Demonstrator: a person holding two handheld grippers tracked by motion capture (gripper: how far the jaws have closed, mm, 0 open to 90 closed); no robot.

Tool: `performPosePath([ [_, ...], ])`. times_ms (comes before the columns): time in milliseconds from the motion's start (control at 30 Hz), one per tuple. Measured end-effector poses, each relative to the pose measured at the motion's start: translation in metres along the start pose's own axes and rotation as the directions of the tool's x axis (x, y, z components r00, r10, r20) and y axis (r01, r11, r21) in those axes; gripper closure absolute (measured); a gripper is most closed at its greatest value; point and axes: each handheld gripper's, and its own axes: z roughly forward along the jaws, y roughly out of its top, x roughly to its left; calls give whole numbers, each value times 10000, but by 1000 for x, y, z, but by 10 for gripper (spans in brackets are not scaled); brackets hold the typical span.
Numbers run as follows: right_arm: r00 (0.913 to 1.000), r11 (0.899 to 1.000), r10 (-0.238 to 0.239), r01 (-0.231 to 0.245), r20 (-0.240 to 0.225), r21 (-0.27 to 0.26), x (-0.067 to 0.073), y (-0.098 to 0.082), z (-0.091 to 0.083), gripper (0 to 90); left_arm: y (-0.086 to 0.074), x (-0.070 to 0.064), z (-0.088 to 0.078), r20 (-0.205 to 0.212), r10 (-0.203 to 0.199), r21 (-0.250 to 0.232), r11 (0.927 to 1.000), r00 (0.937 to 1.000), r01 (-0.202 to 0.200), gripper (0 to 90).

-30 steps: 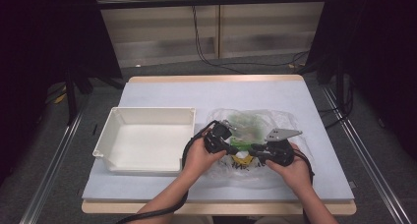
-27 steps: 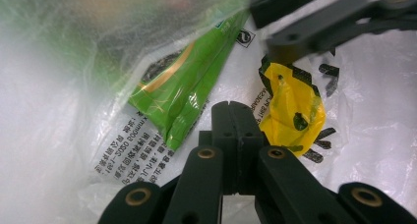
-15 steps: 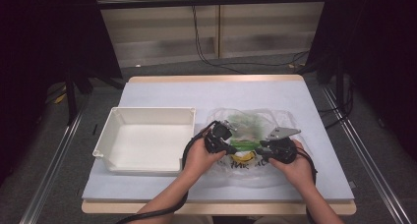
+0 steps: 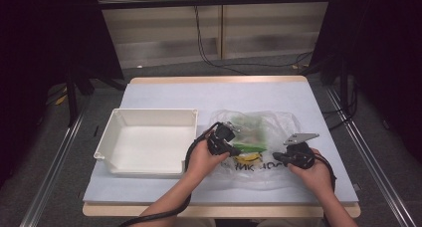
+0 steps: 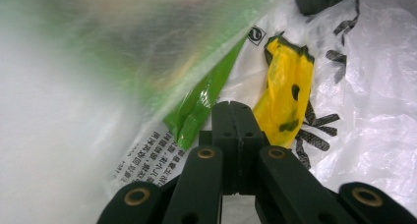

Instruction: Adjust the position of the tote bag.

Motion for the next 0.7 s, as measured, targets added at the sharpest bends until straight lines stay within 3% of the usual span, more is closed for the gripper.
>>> performPosePath([
  [200,9997,9993,209,-212,85,294,-3,-5,-9,900,0,1,0,-100,-46,61,10000,9999,46,900],
  [300,9997,9999,46,-44,252,-104,-3,-5,-13,883,0,1,1,-35,-54,51,10000,10000,54,900],
  [367,9996,9978,198,-184,214,-636,-1,0,-15,722,0,1,1,-75,-120,87,9999,9999,120,900],
  [400,9997,9950,94,-72,215,-997,1,4,-16,712,1,1,1,-84,-99,121,9999,9999,100,900],
  [433,9998,9953,18,1,192,-973,2,7,-16,707,0,1,1,-50,-180,81,9998,9998,181,900],
  [500,9997,9929,-152,172,181,-1176,5,13,-12,575,1,1,1,-52,-108,111,9999,9999,109,900],
  [633,9993,9920,-203,240,309,-1237,5,20,1,420,1,2,2,-50,-107,109,9999,9999,107,900],
  [700,9989,9944,-294,330,374,-1003,5,21,9,423,1,2,3,-57,-119,103,9999,9999,120,899],
])
